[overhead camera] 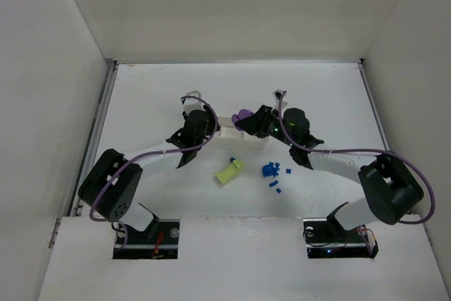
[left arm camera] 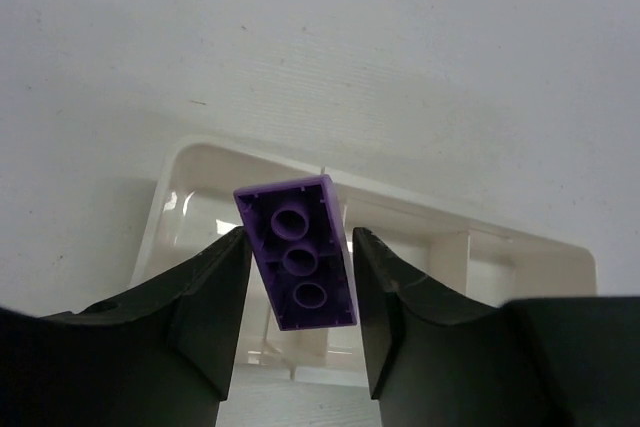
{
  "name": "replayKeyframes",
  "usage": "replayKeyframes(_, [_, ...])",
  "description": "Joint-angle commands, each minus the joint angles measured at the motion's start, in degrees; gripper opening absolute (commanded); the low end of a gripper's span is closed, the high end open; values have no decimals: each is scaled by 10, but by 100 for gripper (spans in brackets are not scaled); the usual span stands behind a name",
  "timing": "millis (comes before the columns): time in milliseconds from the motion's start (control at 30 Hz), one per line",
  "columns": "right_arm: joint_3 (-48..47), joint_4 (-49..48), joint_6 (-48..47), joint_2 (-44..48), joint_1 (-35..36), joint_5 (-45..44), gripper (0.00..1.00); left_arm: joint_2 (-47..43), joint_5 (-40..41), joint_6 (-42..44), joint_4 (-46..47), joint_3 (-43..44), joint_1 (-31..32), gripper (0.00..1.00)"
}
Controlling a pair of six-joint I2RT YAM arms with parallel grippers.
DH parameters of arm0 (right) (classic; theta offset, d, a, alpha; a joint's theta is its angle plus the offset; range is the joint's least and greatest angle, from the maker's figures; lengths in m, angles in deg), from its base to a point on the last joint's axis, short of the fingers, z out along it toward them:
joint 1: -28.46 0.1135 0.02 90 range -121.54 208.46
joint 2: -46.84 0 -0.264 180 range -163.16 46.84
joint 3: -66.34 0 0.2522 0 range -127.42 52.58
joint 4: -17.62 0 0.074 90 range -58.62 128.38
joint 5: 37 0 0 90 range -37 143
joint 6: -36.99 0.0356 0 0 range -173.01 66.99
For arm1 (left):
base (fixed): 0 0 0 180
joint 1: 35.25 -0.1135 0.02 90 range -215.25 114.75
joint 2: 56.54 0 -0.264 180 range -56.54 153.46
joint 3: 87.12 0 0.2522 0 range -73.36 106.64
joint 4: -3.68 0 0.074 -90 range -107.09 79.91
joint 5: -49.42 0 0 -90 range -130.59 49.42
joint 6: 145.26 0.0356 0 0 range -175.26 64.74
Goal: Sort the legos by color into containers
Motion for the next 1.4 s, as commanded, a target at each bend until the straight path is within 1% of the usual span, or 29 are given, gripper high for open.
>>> replayKeyframes(0, [-21, -14, -16, -2, 2, -10, 22, -8, 10, 8, 13, 27, -5, 46])
replayKeyframes(133, [-23, -11, -21, -6, 3, -12, 22, -39, 7, 4, 8, 18, -4, 53])
replayKeyframes(233, [-26, -9, -25, -10, 5, -16, 22, -80, -2, -11, -12, 8, 3, 56])
replayKeyframes(400, [-31, 4, -47, -14, 13, -35, 22, -155, -62, -110, -89, 7, 23, 56])
replayKeyframes(567, [-42, 30, -80, -14, 34, -71, 22, -160, -123, -184, -113, 9, 30, 55])
replayKeyframes(633, [-45, 34, -88, -15, 42, -77, 22, -148, -133, -195, -105, 8, 30, 55])
replayKeyframes(767, [-46, 34, -89, -15, 47, -78, 22, -131, -140, -203, -84, 8, 32, 49])
replayKeyframes(933, [-49, 34, -89, -19, 51, -78, 22, -132, -137, -203, -58, 5, 43, 49])
replayKeyframes(1167, [-55, 34, -89, -27, 61, -73, 22, -111, -141, -207, -51, 4, 48, 45])
replayKeyframes(1300, [-53, 28, -86, -27, 61, -66, 23, -110, -138, -211, -39, -3, 45, 39])
replayKeyframes(1367, [-52, 23, -82, -27, 61, -59, 23, -110, -137, -214, -27, -7, 43, 33])
